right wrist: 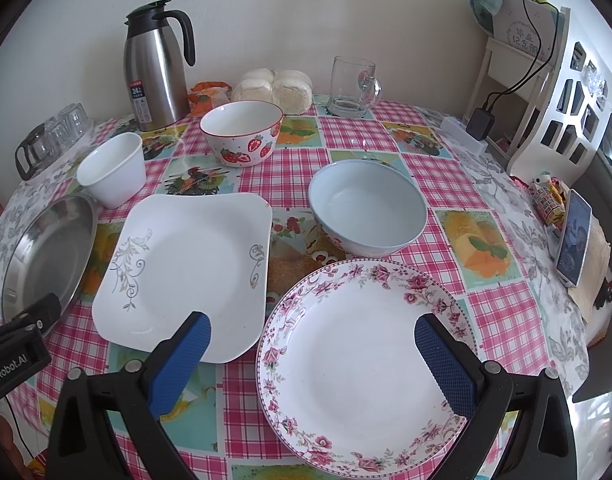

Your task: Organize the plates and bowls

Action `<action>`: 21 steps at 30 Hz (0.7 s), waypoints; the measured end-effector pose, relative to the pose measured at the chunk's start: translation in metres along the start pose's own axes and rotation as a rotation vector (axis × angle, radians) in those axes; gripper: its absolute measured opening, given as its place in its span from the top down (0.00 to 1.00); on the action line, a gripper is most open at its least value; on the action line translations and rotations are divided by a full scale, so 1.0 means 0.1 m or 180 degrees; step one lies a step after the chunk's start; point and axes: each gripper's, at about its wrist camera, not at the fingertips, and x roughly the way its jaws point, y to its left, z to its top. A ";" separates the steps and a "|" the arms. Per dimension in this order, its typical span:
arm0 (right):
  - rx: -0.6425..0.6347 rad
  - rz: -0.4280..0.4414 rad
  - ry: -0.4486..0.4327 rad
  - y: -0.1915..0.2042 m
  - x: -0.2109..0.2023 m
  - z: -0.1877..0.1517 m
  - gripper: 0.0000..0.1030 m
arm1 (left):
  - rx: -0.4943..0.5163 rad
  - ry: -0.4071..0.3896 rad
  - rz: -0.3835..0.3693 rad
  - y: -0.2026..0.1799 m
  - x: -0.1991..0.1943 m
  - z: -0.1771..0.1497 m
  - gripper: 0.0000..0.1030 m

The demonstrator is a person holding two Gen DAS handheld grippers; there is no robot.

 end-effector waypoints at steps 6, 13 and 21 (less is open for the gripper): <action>-0.0005 -0.0008 0.0002 0.01 0.01 0.00 0.00 | -0.0001 0.0001 -0.0002 0.00 0.00 0.00 0.00; -0.0032 -0.0042 0.0028 0.02 0.03 -0.01 0.00 | -0.0012 -0.0004 -0.0017 0.01 -0.01 -0.02 0.00; -0.0087 -0.0062 0.0057 0.11 0.03 -0.01 0.00 | -0.0107 0.0024 -0.0043 0.14 0.01 0.00 0.00</action>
